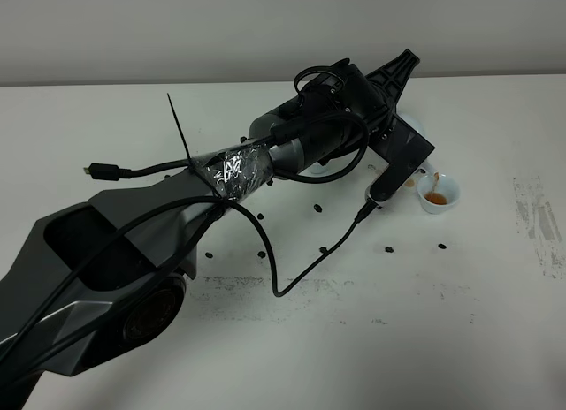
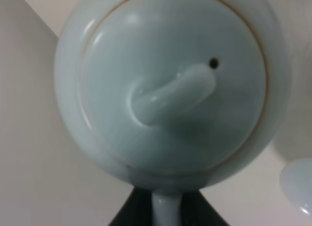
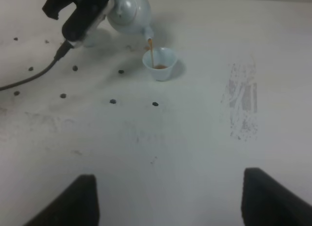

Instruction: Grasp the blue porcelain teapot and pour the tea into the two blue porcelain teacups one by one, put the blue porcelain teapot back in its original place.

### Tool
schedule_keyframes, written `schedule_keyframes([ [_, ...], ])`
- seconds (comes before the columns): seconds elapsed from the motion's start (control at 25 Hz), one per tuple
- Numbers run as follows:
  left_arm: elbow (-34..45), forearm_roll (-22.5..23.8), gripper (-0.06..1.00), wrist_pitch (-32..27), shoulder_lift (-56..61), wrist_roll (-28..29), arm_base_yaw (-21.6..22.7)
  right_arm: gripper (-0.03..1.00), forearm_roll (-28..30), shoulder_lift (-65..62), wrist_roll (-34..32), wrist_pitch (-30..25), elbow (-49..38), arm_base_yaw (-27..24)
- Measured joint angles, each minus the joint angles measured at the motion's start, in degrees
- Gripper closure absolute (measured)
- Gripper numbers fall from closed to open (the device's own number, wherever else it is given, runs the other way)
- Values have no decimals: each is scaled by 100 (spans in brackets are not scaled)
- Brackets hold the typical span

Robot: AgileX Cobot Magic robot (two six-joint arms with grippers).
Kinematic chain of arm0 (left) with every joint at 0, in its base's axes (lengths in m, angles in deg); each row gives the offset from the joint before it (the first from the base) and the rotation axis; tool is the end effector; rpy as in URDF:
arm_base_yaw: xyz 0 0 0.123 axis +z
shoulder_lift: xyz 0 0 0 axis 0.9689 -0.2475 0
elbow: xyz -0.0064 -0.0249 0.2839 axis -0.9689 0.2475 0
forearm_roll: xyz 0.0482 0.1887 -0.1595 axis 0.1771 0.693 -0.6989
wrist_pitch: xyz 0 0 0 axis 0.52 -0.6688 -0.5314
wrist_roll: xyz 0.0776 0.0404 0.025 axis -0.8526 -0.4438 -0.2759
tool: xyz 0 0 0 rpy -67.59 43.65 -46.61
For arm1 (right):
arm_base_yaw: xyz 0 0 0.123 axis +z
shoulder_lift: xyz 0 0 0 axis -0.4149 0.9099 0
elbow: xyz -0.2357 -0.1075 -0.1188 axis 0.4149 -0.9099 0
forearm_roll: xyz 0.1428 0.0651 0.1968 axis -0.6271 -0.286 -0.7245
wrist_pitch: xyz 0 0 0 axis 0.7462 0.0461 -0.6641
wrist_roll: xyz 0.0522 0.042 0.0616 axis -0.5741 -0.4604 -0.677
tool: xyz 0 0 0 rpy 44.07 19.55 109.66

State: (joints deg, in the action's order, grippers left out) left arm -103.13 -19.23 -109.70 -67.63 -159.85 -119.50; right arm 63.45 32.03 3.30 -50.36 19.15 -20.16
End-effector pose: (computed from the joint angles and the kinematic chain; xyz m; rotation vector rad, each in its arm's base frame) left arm 0.4289 -0.3768 0.1812 2.2795 0.7682 0.8642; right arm -0.0071 0.0147 0.2755 -0.1731 2.0378 0.2255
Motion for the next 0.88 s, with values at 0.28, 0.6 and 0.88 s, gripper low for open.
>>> schedule_keyframes([
  [0.28,0,6,90,0,0,0,0,38,0,0,0,0,0,0],
  [0.6,0,11,90,0,0,-76,0,38,0,0,0,0,0,0],
  [0.88,0,11,90,0,0,-94,0,38,0,0,0,0,0,0],
])
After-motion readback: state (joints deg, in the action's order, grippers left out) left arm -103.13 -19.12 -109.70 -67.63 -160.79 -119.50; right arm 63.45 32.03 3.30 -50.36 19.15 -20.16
